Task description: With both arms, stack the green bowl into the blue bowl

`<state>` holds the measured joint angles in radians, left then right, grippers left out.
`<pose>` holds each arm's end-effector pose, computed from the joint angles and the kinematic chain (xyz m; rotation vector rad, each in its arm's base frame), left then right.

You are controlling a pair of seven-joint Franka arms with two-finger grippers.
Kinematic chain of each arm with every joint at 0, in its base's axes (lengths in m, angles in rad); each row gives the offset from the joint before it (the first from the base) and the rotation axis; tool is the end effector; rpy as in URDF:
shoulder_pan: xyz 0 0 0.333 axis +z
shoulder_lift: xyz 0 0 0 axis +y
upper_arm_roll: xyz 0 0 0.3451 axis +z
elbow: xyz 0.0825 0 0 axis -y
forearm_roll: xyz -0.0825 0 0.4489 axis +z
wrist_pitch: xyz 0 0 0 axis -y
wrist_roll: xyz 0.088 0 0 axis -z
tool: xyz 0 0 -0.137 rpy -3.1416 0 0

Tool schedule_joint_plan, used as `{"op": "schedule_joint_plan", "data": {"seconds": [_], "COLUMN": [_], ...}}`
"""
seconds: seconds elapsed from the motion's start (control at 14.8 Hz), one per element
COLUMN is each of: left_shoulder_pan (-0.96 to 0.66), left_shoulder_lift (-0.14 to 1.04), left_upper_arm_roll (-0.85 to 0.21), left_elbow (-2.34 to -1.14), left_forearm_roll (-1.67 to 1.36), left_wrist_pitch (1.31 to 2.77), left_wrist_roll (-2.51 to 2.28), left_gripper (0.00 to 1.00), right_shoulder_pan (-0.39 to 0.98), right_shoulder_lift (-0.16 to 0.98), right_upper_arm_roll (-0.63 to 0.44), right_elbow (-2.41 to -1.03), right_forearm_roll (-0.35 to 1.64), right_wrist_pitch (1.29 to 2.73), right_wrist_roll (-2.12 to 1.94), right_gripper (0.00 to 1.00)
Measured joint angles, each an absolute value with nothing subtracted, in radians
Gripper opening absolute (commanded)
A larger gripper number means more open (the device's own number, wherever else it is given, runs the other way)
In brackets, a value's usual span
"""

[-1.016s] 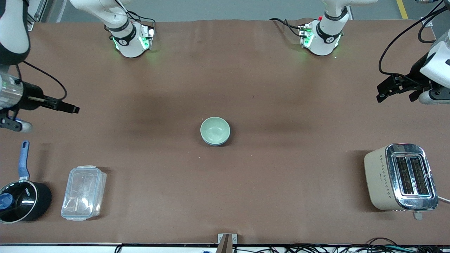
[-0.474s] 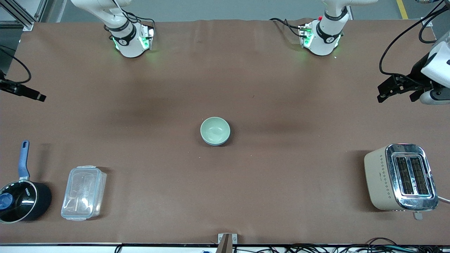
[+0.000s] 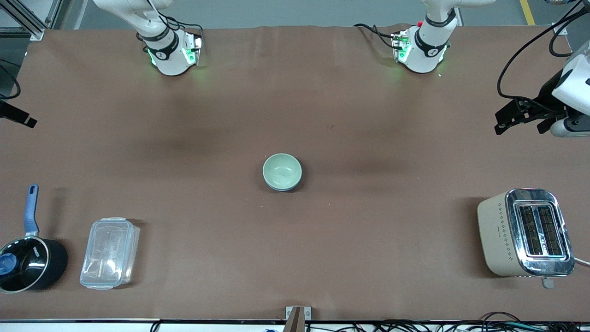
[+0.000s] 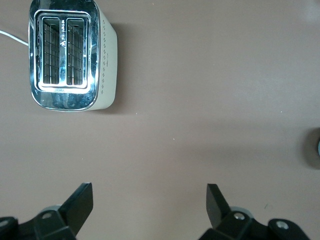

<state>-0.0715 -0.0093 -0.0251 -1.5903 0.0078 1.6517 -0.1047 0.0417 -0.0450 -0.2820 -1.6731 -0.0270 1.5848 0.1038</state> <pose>0.6236 -0.0595 0.6263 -3.1387 -0.0121 -0.1117 0.5833 -0.1499 0.5964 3.0836 -0.5334 -0.0719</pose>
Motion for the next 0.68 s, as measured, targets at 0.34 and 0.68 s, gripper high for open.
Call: {"op": "schedule_joint_plan", "data": {"seconds": [0.34,0.68], "left_shoulder_pan": [-0.071,-0.071], "left_shoulder_lift": [-0.007,-0.005], "left_upper_arm_roll": [-0.025,-0.025], "left_elbow": [-1.590,-1.590], "left_forearm_roll": [0.008,0.008], "left_wrist_pitch": [1.652,1.652], "left_wrist_roll": [-0.105,-0.105], "left_gripper": [1.00,1.00], "right_shoulder_pan": [0.042,0.042], "right_shoulder_lift": [-0.046,-0.045], "right_upper_arm_roll": [-0.276,-0.277], "right_elbow": [-1.582,-1.530], "right_forearm_roll": [-0.029,-0.029], "right_wrist_pitch": [1.591,1.586], "right_wrist_roll": [-0.004,-0.046], "right_gripper": [1.00,1.00]}}
